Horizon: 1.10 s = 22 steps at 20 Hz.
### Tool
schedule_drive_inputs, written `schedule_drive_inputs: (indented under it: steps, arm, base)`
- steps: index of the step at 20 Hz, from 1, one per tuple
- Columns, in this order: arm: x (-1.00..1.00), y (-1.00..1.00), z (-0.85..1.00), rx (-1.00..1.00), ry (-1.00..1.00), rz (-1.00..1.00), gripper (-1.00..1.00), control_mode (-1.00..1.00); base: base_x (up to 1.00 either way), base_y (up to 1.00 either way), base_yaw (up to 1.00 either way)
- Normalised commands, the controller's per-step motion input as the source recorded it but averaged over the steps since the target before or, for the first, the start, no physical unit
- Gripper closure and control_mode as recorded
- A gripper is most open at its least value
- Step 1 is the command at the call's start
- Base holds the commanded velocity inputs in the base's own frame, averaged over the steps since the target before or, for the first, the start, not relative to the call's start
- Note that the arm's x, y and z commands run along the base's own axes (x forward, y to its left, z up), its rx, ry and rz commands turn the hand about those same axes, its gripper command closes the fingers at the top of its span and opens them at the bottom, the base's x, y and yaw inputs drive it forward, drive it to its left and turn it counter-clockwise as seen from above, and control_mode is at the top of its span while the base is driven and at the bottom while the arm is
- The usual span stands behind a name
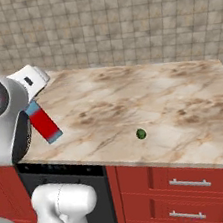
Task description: Place the liquor and beer on the top shelf of the fridge to keep them out of children's reach, and place the avocado on lower shelves for easy access.
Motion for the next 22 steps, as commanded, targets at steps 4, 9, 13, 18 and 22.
schedule_drive_inputs:
  steps: [4, 9, 13, 18, 22]
  arm:
    - [0.0, 0.0, 0.0, 0.0, 0.0, 0.0, 1.0, 1.0]
    - [0.0, 0.0, 0.0, 0.0, 0.0, 0.0, 1.0, 1.0]
    - [0.0, 0.0, 0.0, 0.0, 0.0, 0.0, 1.0, 1.0]
    - [0.0, 0.0, 0.0, 0.0, 0.0, 0.0, 1.0, 1.0]
    - [0.0, 0.0, 0.0, 0.0, 0.0, 0.0, 1.0, 1.0]
  base:
    - [-0.97, -0.22, -0.23]
    - [-0.91, -0.52, -0.3]
    - [-0.29, -0.87, -0.46]
    - [0.01, -0.89, -0.59]
    - [0.33, -0.8, -0.58]
